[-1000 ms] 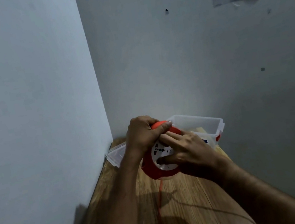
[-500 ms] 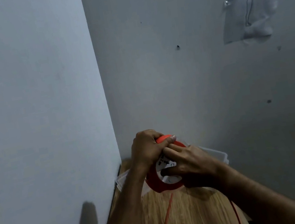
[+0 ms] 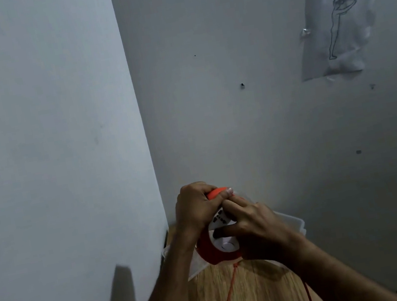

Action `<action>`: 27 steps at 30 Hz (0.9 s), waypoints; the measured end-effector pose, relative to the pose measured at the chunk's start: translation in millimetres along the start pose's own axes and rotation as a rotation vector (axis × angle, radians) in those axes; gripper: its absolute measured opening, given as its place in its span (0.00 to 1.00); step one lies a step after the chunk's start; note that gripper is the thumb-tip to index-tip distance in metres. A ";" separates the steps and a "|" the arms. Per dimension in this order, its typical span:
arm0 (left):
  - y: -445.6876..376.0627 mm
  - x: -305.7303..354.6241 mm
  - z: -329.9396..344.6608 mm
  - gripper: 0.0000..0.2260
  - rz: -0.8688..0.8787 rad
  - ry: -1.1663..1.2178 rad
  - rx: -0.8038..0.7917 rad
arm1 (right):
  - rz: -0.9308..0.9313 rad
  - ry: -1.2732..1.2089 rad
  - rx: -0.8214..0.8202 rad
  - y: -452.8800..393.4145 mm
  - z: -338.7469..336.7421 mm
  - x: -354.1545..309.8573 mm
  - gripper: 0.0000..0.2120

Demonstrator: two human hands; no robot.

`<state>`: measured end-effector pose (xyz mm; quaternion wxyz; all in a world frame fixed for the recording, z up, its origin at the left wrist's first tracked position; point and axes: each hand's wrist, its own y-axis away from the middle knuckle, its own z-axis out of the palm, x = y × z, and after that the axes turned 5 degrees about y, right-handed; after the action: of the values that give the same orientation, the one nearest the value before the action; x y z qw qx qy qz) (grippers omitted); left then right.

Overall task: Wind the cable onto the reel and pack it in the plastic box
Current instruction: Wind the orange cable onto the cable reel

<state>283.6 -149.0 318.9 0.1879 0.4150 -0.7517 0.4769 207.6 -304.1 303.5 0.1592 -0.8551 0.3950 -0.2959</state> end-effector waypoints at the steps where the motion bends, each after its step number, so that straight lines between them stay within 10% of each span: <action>1: 0.6 1.1 -1.0 0.20 0.004 0.007 0.007 | 0.020 -0.013 0.011 0.6 -0.8 -1.6 0.23; 19: 7.9 15.0 6.9 0.18 -0.097 0.170 -0.059 | 0.270 -0.144 0.052 29.6 6.7 -21.1 0.31; 27: -6.1 14.7 8.7 0.17 -0.021 0.049 -0.219 | 0.309 -0.242 0.133 27.3 8.1 -9.3 0.19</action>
<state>280.9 -164.4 328.2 0.2554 0.3880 -0.7900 0.4001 192.1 -314.0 279.8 0.3050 -0.8012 0.4792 -0.1882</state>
